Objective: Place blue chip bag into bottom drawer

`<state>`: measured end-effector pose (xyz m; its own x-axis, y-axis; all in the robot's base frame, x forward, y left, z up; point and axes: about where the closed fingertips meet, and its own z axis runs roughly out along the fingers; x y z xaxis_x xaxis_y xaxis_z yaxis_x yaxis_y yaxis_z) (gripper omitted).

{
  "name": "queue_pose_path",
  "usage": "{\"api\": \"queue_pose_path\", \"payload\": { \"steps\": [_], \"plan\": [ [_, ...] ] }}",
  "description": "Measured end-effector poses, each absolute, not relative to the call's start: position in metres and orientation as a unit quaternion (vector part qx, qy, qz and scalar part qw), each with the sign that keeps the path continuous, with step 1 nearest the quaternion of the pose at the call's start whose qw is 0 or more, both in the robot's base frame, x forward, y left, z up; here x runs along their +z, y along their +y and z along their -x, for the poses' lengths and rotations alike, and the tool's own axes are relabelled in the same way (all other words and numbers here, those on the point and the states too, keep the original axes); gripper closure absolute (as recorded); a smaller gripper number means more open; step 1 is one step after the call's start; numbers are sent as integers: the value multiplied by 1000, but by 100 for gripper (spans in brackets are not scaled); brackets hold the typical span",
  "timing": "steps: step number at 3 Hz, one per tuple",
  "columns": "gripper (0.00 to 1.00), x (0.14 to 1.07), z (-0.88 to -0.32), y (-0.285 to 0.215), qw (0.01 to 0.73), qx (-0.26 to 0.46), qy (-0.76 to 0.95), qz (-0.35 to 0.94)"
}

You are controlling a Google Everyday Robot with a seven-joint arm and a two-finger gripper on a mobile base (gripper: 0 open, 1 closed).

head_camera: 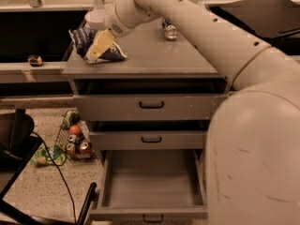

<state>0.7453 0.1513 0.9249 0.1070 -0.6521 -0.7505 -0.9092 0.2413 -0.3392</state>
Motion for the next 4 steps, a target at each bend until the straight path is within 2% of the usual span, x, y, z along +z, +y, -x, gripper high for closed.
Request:
{"api": "queue_pose_path", "payload": {
  "steps": [3, 4],
  "plan": [
    [0, 910, -770, 220, 472, 185, 610, 608],
    [16, 908, -767, 233, 476, 199, 603, 608]
  ]
}}
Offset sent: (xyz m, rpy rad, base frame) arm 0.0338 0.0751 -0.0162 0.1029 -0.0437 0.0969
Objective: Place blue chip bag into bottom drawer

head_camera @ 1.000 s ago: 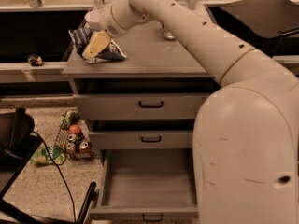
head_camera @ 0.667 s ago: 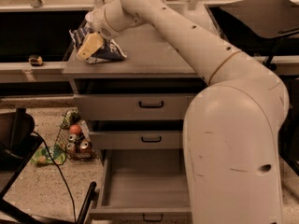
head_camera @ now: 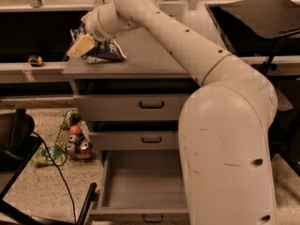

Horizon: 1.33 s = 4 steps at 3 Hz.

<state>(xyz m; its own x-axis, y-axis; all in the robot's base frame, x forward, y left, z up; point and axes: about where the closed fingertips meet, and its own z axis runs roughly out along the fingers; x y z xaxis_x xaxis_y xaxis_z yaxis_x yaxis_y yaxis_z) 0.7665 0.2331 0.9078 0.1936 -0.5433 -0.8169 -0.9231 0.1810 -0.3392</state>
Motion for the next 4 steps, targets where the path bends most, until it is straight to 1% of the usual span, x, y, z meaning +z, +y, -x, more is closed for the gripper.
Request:
{"api": "queue_pose_path", "payload": {
  "steps": [1, 3, 4],
  "plan": [
    [37, 900, -762, 237, 474, 212, 608, 601],
    [84, 891, -748, 227, 475, 229, 620, 582],
    [100, 910, -741, 208, 508, 232, 611, 561]
  ]
}}
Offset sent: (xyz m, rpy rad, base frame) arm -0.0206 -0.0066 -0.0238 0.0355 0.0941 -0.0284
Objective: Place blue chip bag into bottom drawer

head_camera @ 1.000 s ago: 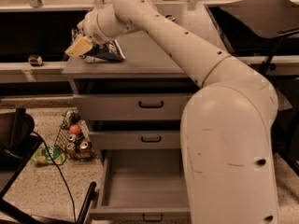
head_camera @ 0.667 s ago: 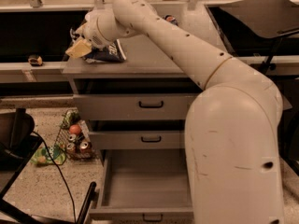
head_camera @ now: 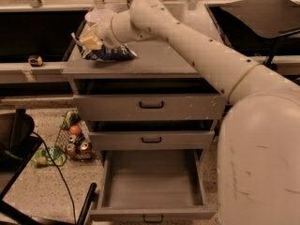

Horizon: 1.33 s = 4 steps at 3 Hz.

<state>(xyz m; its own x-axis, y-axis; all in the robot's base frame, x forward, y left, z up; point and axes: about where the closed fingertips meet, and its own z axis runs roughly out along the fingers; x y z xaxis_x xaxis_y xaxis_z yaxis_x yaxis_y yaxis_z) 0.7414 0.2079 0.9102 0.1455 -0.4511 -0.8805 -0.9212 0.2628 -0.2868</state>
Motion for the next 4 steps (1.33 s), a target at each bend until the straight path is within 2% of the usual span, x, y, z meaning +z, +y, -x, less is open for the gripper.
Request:
{"api": "queue_pose_path", "payload": {
  "steps": [2, 4],
  "plan": [
    [100, 962, -729, 164, 574, 215, 582, 535],
    [100, 967, -713, 164, 576, 221, 573, 539]
  ]
}}
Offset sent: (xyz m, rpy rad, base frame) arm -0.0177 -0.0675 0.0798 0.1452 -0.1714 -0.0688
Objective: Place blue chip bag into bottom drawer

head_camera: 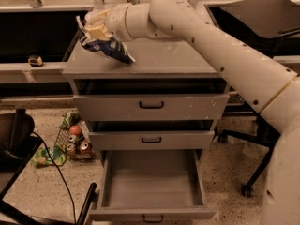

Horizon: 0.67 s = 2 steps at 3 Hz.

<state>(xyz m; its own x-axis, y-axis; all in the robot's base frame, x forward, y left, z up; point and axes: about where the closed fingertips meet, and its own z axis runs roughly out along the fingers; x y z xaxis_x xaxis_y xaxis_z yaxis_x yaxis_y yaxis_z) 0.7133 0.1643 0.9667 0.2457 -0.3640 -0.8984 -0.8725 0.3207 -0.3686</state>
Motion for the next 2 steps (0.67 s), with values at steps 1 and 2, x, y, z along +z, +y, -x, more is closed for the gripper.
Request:
{"api": "queue_pose_path", "payload": {
  "steps": [1, 2],
  "plan": [
    [100, 984, -667, 163, 574, 226, 556, 556],
    [100, 999, -609, 150, 567, 222, 558, 564]
  ]
}}
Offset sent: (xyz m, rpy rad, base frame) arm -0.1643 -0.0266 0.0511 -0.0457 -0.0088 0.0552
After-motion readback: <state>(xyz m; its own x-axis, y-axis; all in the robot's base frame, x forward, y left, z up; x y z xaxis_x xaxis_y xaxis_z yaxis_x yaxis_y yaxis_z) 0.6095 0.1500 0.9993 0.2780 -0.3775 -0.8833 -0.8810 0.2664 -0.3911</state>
